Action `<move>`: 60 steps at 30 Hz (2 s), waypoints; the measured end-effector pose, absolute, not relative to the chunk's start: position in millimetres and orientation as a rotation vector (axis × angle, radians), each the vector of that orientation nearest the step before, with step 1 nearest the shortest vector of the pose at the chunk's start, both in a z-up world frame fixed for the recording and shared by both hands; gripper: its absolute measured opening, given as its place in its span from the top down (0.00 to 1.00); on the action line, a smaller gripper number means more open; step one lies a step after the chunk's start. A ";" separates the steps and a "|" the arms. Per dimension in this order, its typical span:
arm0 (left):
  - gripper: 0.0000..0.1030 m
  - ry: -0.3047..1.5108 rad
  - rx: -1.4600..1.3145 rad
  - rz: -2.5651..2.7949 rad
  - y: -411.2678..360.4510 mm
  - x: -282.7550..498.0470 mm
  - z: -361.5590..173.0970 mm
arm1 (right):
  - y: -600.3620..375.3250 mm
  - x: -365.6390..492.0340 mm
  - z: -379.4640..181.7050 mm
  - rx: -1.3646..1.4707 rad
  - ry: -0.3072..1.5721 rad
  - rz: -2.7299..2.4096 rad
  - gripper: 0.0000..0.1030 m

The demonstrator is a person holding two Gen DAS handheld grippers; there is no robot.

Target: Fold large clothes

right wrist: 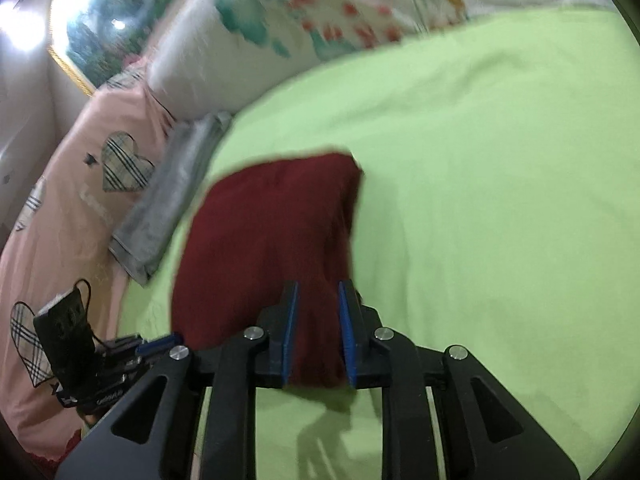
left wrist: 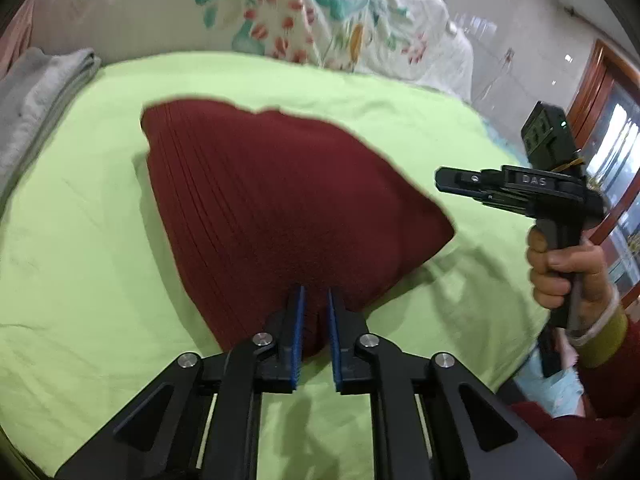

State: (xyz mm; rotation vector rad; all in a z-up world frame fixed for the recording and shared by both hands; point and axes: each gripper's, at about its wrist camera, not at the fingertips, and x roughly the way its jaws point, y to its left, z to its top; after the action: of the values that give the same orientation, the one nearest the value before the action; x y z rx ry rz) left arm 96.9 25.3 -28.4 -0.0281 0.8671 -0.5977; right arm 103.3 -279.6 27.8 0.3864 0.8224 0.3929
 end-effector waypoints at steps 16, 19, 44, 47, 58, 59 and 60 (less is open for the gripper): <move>0.80 0.842 0.008 -0.503 15.9 146.4 -39.5 | -217.2 203.1 -28.0 0.358 0.931 0.452 1.00; 0.80 0.835 0.000 -0.512 16.7 150.6 -41.4 | -223.2 206.1 -30.9 0.364 0.928 0.478 1.00; 0.81 0.793 -0.112 -0.479 41.7 103.9 -19.5 | -229.1 115.1 -14.4 0.403 0.876 0.522 0.96; 0.81 0.798 -0.108 -0.532 31.5 93.2 -21.9 | -233.6 129.2 1.0 0.400 0.829 0.471 0.96; 0.94 0.927 -0.080 -0.483 18.3 115.0 -58.3 | -241.3 163.2 -18.5 0.400 0.909 0.390 0.96; 0.95 0.926 -0.070 -0.475 16.6 114.0 -58.5 | -240.9 161.7 -16.6 0.398 0.908 0.389 0.96; 0.94 0.928 -0.064 -0.464 15.1 113.0 -57.7 | -241.4 158.2 -13.5 0.398 0.905 0.386 0.96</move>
State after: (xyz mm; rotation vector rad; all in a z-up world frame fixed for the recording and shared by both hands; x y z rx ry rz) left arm 113.0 15.1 -57.7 -0.0639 0.9281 -0.4642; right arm 158.2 -241.4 -13.5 0.3983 0.9053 0.3857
